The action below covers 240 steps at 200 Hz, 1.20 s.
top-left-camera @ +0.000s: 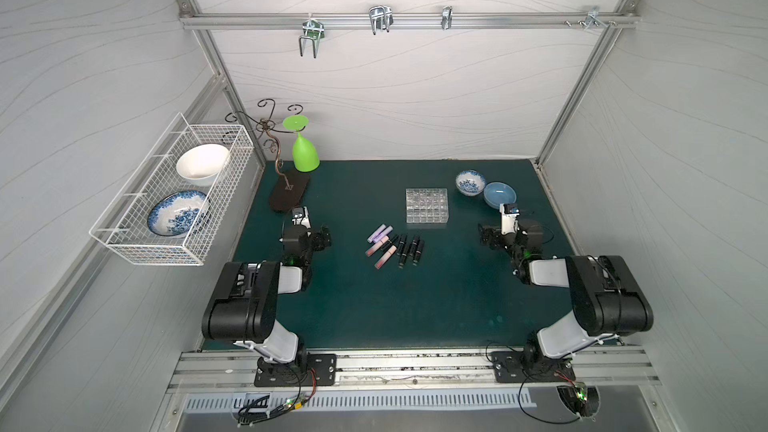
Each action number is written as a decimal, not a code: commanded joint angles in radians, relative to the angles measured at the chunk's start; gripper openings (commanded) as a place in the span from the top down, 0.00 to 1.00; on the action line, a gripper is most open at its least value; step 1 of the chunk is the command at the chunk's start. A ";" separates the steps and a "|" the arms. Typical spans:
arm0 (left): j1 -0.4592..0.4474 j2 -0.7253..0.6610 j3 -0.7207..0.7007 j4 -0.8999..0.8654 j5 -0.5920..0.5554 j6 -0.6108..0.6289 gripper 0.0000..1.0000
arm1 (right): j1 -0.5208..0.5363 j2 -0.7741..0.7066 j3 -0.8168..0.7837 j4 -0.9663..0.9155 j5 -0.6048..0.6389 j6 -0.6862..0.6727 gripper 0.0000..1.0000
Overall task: Arrange the lipsticks in the organizer
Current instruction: Move the storage box to the center of the board.
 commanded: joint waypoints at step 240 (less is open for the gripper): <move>-0.073 -0.171 0.416 -0.568 0.480 -0.381 0.00 | 0.100 -0.182 0.539 -1.015 -0.197 0.306 0.08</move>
